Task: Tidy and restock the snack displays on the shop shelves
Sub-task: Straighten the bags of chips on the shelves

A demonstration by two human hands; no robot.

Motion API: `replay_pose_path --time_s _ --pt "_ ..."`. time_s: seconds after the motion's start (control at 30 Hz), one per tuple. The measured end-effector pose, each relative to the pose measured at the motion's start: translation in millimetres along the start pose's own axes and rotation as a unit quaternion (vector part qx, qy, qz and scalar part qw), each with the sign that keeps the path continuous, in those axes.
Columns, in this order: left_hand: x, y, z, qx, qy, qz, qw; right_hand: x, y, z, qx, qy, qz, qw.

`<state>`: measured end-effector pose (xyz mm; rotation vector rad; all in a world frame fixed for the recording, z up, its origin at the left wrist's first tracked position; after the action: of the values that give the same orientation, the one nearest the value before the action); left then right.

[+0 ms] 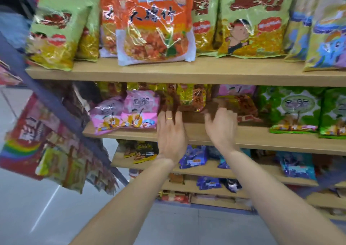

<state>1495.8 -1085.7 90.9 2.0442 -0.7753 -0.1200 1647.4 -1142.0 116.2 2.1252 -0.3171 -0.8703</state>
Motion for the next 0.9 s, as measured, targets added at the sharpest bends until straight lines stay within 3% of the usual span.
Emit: replay_pose_path --time_s 0.13,0.2,0.4,0.47,0.57,0.63,0.77,0.9 --pt "-17.2 8.5 -3.1 0.011 -0.073 -0.009 0.997 -6.7 6.6 -6.6 -0.005 -0.029 0.046 0.999" --pt "-22.2 13.5 -6.2 0.024 -0.089 -0.02 0.996 -6.9 10.1 -11.1 0.012 -0.022 0.129 0.991" --pt "-57.9 11.1 -20.7 -0.032 0.011 -0.061 0.998 44.1 4.2 -22.5 -0.13 -0.124 0.283 0.942" --pt "-65.4 3.9 -18.8 -0.054 0.004 -0.051 0.997 47.2 5.6 -20.8 -0.096 -0.141 0.258 0.951" --pt "-69.9 -3.0 -18.8 -0.07 -0.003 -0.051 0.996 31.9 19.2 -3.4 0.021 -0.179 0.157 0.971" --pt "-70.3 -2.1 -19.6 -0.059 0.001 -0.048 0.997 11.4 19.9 8.1 0.081 -0.157 0.089 0.98" --pt "-70.4 -2.0 -23.3 -0.054 -0.009 -0.027 0.998 -37.0 -15.0 1.1 0.046 -0.089 0.067 0.993" --pt "-78.7 4.1 -24.3 -0.065 -0.036 0.035 0.997 -65.0 -39.5 -6.5 0.016 -0.086 0.03 0.996"
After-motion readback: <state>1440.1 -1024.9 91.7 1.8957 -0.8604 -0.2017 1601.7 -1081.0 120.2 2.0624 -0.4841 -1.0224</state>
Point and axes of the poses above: each hand's wrist, its own z-axis away from the middle knuckle, its own y-axis out of the back of the hand, x = y × z, the point moved 6 cm from there along -z, towards the middle knuckle, and after that the axes turned 7 degrees about x, right-handed, at the moved point
